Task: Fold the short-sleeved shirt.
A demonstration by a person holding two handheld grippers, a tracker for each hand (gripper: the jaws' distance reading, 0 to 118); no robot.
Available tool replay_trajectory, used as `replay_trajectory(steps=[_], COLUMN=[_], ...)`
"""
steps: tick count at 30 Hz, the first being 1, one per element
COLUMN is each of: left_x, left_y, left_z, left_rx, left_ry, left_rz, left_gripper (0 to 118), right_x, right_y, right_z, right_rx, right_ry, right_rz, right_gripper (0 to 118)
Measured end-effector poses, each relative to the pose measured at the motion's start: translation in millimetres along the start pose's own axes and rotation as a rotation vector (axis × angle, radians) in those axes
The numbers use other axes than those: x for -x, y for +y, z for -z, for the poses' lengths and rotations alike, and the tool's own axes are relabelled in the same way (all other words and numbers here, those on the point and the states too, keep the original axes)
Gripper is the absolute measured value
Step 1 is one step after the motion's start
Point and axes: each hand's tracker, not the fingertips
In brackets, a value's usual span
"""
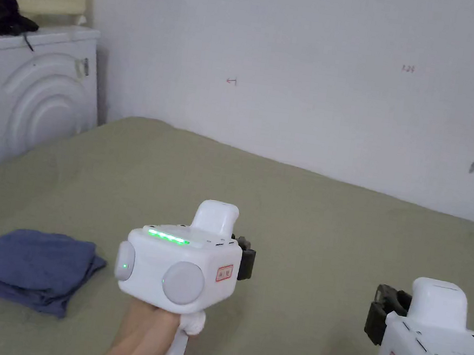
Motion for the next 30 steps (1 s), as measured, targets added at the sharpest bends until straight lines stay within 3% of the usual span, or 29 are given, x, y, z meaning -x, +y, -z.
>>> replay_trajectory(steps=[5,10,14,26,27,28,29,30], left_x=[-84,-114,-121,-102,-102,-103,-104,-104], left_y=[-11,-13,-6,-1,-1,0,1,1], left_z=[-13,-45,-58,-59,-59,-58,-56,-52], left_rx=[-0.177,-0.321,-0.281,-0.237,-0.235,-0.233,-0.216,-0.179], left_ry=[0.048,0.081,0.067,0.116,0.117,0.136,0.154,0.162], left_rz=[0.121,0.116,0.146,0.148,0.152,0.167,0.189,0.2], left_gripper=[7,7,7,7,12,33,89,118], right_x=[-59,-77,-76,-62,-62,-62,-63,-63], right_y=[-6,-11,-10,7,8,9,8,9], right_z=[-51,-82,-92,-84,-82,-79,-79,-78], right_rx=[-0.045,-0.107,-0.147,-0.177,-0.172,-0.167,-0.17,-0.17], right_ry=[-0.157,-0.268,-0.29,-0.226,-0.222,-0.227,-0.224,-0.226], right_rz=[0.023,0.014,0.022,0.035,0.042,0.046,0.044,0.035], right_gripper=[0,0,0,2,13,40,96,118])
